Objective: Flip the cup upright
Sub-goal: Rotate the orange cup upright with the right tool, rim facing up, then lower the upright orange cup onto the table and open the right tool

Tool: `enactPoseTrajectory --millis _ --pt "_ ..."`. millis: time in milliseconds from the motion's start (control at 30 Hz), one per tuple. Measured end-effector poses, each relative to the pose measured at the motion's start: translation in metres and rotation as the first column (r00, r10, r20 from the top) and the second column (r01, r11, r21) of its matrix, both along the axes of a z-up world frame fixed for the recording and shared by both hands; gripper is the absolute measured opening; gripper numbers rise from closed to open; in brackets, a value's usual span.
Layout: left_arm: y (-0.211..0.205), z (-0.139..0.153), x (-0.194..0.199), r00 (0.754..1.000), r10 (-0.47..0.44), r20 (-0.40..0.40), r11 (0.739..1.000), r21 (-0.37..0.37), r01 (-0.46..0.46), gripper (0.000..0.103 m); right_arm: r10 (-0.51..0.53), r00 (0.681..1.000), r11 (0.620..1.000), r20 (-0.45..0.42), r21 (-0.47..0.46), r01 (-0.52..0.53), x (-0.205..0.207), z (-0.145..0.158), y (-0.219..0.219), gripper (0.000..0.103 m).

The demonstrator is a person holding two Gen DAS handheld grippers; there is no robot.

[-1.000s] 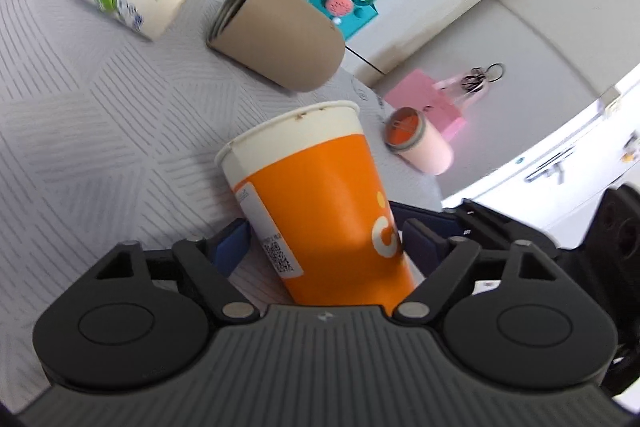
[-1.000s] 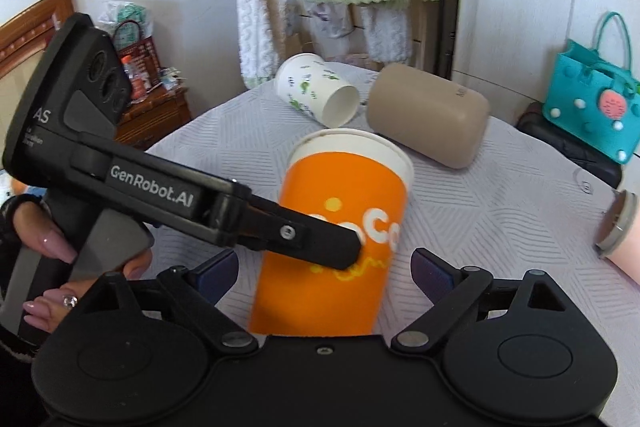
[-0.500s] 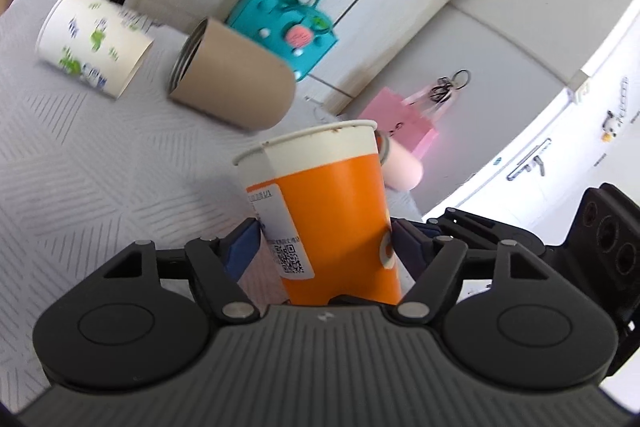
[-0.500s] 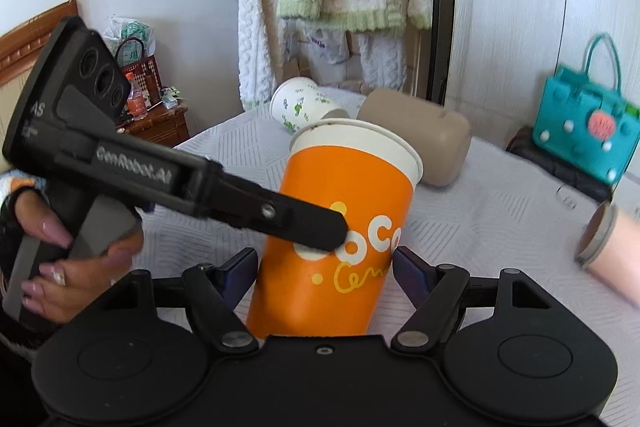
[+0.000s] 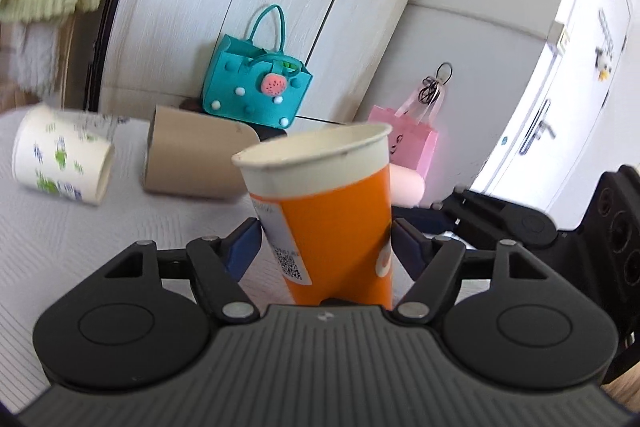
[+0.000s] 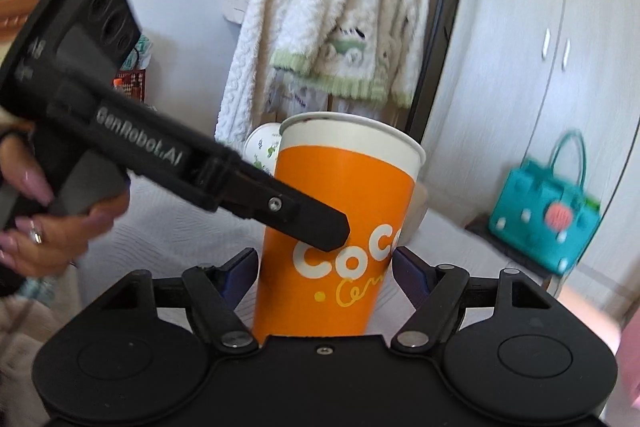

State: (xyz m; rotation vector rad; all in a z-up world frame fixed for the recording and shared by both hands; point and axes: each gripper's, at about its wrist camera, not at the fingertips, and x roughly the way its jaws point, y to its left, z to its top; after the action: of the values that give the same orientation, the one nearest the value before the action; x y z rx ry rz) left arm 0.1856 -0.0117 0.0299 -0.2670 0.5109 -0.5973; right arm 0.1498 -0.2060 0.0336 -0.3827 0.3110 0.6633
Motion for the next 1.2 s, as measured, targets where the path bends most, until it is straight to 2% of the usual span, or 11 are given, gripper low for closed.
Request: enactPoseTrajectory --millis 67,133,233,433,567,733,800,900,1033,1200 --pt "0.0 0.002 0.005 1.0 0.001 -0.013 1.0 0.005 -0.001 0.07 0.016 0.999 0.999 0.039 0.038 -0.018 0.005 0.001 -0.004 0.078" --pt "-0.004 0.002 0.005 1.0 0.013 0.017 1.0 0.025 -0.013 0.07 0.028 0.998 0.996 0.059 0.082 -0.033 0.012 0.002 -0.009 0.077" --pt "-0.011 0.002 0.004 0.997 0.042 0.068 0.997 0.062 -0.046 0.07 0.029 0.999 0.991 0.024 0.133 -0.032 0.025 0.003 -0.012 0.075" --pt "-0.02 -0.002 0.011 0.992 0.052 0.119 0.993 0.1 -0.064 0.07 -0.016 0.999 0.994 0.042 0.113 0.011 0.032 -0.009 -0.002 0.074" --pt "-0.022 -0.004 0.012 0.987 0.065 0.144 0.993 0.088 -0.078 0.07 -0.035 0.998 0.99 0.055 0.135 0.028 0.032 -0.014 -0.005 0.075" --pt "-0.029 -0.003 0.015 0.983 0.053 0.175 0.994 0.089 -0.07 0.07 -0.06 0.998 0.981 0.016 0.184 0.056 0.043 -0.017 -0.01 0.075" --pt "-0.029 -0.006 0.019 0.988 0.037 0.148 0.995 0.081 -0.05 0.07 -0.063 0.998 0.978 0.005 0.199 0.061 0.044 -0.018 -0.013 0.075" --pt "-0.026 -0.012 0.023 0.994 0.027 0.106 0.999 0.032 -0.03 0.069 -0.068 0.998 0.975 -0.017 0.213 0.07 0.048 -0.019 -0.017 0.075" --pt "-0.03 -0.016 0.019 0.995 0.01 0.102 0.999 0.042 -0.014 0.069 -0.074 0.997 0.973 -0.033 0.215 0.08 0.047 -0.021 -0.02 0.076" --pt "-0.027 -0.017 0.018 0.997 0.025 0.071 0.998 0.049 -0.028 0.074 -0.068 0.998 0.983 -0.013 0.171 0.069 0.039 -0.023 -0.017 0.081"
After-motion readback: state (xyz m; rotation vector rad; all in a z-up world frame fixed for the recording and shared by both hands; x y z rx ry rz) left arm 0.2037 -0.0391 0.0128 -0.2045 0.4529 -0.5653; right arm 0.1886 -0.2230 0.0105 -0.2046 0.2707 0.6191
